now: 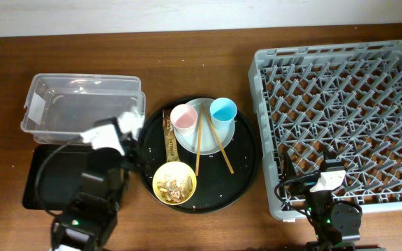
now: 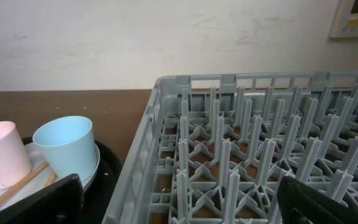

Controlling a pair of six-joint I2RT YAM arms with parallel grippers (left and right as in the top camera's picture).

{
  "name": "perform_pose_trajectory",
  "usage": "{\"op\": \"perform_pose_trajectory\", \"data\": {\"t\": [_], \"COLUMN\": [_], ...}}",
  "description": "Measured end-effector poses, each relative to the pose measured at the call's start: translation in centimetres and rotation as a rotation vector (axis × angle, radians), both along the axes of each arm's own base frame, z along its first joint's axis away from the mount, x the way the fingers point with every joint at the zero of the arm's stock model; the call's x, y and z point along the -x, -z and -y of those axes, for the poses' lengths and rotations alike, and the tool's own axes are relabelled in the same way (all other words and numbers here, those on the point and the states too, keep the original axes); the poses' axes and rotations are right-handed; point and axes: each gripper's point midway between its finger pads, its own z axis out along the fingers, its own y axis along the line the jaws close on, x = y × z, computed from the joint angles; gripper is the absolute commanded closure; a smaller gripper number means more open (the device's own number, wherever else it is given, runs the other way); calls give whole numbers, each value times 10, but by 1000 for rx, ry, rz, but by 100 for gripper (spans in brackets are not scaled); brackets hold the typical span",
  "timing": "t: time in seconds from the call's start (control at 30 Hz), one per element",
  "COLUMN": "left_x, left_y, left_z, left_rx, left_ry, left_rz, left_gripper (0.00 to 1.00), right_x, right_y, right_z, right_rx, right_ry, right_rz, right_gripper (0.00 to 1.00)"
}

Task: Sort waste into correct bins and load items into the dishwasher rack
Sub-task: 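Grasp the white crumpled tissue with the left gripper and lift it, then drop the tissue into the clear plastic bin with the left gripper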

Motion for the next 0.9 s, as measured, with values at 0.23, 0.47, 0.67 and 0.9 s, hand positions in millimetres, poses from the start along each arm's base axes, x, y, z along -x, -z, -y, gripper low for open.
{"op": "perform_pose_trajectory", "data": {"t": [0.23, 0.47, 0.67, 0.9], "left_x": [-66, -112, -123, -55], "left_y": [-4, 107, 99, 67], "left_z": [-53, -68, -64, 13], "left_rx": [-41, -57, -60, 48], "left_ry": [-150, -169, -137, 173], "left_rz": [-136, -371, -323, -420], "left_gripper": [99, 37, 42, 76], "right_x": [0, 0, 0, 0], "right_y": [0, 0, 0, 0], "right_z": [0, 0, 0, 0], "right_rx": [0, 0, 0, 0], "right_ry": [0, 0, 0, 0], "right_rz": [0, 0, 0, 0], "right_gripper": [2, 2, 2, 2]}}
